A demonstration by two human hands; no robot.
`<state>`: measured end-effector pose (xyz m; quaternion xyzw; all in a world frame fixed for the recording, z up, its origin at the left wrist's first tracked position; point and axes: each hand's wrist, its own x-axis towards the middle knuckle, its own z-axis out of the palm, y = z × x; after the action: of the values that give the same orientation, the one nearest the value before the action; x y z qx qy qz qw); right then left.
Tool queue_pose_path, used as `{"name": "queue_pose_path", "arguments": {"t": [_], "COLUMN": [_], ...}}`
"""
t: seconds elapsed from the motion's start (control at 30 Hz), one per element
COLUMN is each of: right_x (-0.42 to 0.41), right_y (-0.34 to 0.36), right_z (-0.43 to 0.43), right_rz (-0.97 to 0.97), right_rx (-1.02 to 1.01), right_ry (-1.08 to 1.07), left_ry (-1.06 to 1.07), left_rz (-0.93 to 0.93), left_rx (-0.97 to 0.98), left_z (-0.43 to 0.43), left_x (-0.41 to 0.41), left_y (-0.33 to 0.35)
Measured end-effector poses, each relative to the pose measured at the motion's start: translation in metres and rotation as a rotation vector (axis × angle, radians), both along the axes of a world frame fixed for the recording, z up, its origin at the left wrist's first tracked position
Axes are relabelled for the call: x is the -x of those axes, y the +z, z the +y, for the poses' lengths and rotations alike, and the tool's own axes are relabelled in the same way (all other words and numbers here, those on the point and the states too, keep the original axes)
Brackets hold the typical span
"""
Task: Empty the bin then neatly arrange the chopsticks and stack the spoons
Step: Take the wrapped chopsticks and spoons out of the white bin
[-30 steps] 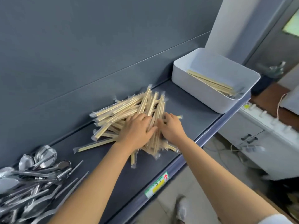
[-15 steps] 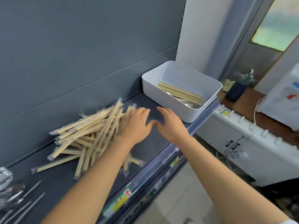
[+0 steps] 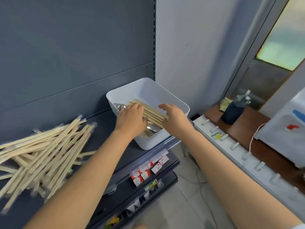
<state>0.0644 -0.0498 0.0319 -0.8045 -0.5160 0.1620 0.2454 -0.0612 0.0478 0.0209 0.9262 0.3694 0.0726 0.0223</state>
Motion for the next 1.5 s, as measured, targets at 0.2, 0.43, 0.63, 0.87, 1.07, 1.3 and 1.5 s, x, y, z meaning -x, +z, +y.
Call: {"name": "queue_pose_path", "arguments": {"t": [0.2, 0.43, 0.63, 0.87, 1.07, 1.3, 1.5], "right_x": [-0.055, -0.091, -0.093, -0.106, -0.121, -0.118, -0.12], "right_y": [-0.017, -0.038, -0.064, -0.063, -0.072, -0.086, -0.085], "right_z": [0.032, 0.083, 0.134, 0.188, 0.206, 0.21, 0.211], "right_rz": [-0.054, -0.212, -0.123, -0.015, 0.133, 0.398, 0.561], "right_rx": [0.165, 0.435, 0.485, 0.519, 0.54, 0.332, 0.214], "right_ry": [0.119, 0.211, 0.372, 0.516, 0.537, 0.459, 0.406], "left_ry": [0.094, 0.233, 0.428, 0.667, 0.817, 0.868, 0.947], "left_rz": [0.107, 0.028, -0.029, -0.083, -0.482, -0.919, -0.991], "left_rx": [0.068, 0.387, 0.48, 0.589, 0.856, 0.859, 0.633], "left_z": [0.038, 0.086, 0.106, 0.101, 0.092, 0.091, 0.095], "left_x": [-0.066, -0.104, -0.101, -0.105, -0.119, -0.118, -0.115], "left_y": [-0.019, -0.062, -0.075, -0.071, -0.075, -0.076, -0.075]}}
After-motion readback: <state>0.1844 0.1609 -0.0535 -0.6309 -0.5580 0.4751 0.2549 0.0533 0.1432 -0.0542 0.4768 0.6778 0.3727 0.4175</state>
